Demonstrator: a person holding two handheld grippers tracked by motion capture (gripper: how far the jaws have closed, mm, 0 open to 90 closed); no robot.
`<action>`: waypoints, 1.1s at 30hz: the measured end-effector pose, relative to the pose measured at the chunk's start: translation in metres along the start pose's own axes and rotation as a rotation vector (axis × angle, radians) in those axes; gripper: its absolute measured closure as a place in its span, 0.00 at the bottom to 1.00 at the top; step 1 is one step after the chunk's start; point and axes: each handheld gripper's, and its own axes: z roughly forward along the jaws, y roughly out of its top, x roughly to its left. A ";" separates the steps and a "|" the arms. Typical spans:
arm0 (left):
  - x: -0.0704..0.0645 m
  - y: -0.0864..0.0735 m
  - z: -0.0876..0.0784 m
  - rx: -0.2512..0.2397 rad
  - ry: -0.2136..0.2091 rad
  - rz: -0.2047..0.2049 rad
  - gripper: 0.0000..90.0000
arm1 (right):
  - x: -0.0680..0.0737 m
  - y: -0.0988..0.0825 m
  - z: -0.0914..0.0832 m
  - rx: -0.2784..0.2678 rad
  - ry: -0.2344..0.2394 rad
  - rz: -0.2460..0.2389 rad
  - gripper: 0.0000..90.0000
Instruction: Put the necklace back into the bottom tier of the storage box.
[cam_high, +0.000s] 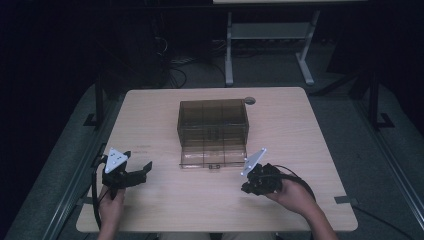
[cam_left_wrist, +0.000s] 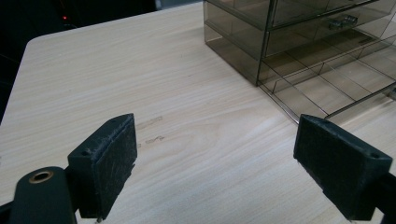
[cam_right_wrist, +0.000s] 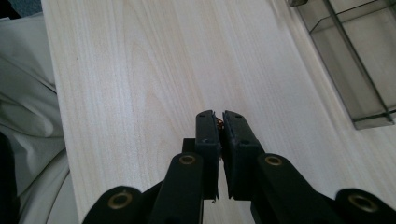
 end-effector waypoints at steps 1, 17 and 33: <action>0.000 0.000 0.000 -0.001 0.000 0.000 0.14 | -0.001 0.000 -0.001 -0.004 0.001 0.001 0.94; 0.000 0.000 0.000 0.000 0.000 -0.002 0.14 | -0.016 0.011 -0.015 -0.035 0.009 0.002 0.94; 0.000 0.000 -0.001 0.004 0.000 -0.005 0.15 | -0.037 0.029 -0.018 -0.026 0.006 0.007 0.94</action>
